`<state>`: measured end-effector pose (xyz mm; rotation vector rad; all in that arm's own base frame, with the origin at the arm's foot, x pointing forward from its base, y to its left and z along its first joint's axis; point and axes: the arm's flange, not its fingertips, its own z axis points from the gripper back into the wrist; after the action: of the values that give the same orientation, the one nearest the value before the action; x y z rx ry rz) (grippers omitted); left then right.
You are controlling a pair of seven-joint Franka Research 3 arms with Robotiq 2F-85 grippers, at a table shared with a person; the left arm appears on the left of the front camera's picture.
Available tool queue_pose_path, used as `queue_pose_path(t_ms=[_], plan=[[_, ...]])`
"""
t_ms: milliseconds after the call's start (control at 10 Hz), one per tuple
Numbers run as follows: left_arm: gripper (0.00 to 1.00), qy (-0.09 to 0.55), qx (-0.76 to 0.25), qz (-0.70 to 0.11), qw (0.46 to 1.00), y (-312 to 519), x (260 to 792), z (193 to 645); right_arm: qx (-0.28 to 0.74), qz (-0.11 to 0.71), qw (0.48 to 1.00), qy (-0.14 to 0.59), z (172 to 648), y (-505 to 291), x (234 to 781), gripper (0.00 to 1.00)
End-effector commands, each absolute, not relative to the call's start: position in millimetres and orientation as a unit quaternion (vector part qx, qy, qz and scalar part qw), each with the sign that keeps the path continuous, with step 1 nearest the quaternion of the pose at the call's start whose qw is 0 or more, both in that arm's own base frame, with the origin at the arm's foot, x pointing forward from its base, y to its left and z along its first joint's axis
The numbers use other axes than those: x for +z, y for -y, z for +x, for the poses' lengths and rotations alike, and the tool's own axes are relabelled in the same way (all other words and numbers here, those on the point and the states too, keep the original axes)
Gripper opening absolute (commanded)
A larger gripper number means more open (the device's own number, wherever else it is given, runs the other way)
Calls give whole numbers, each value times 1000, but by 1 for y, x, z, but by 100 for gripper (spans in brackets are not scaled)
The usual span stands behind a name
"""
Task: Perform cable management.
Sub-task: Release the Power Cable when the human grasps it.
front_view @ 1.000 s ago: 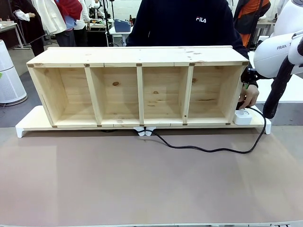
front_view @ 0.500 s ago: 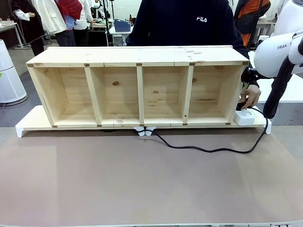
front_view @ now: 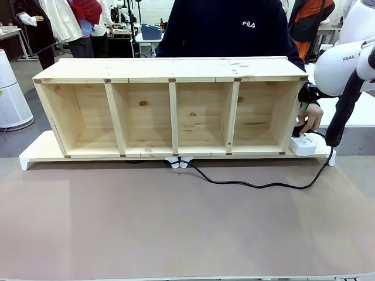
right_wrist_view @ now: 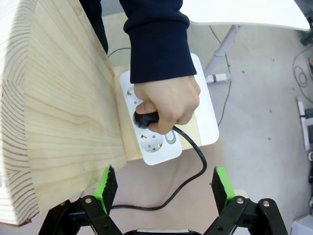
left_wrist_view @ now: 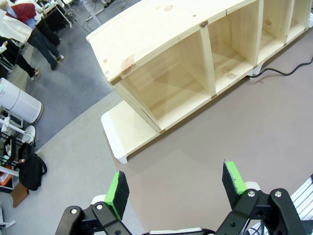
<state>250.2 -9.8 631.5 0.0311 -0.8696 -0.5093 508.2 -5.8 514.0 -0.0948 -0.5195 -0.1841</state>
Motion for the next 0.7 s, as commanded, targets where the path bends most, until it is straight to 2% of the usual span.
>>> queue_pose_path(t_ms=[0,600], plan=[[100,421,-236,11,876,10,631,252,-90,-47,961,256,508,5,514,100],[100,421,-236,11,876,10,631,252,-90,-47,961,256,508,5,514,100]])
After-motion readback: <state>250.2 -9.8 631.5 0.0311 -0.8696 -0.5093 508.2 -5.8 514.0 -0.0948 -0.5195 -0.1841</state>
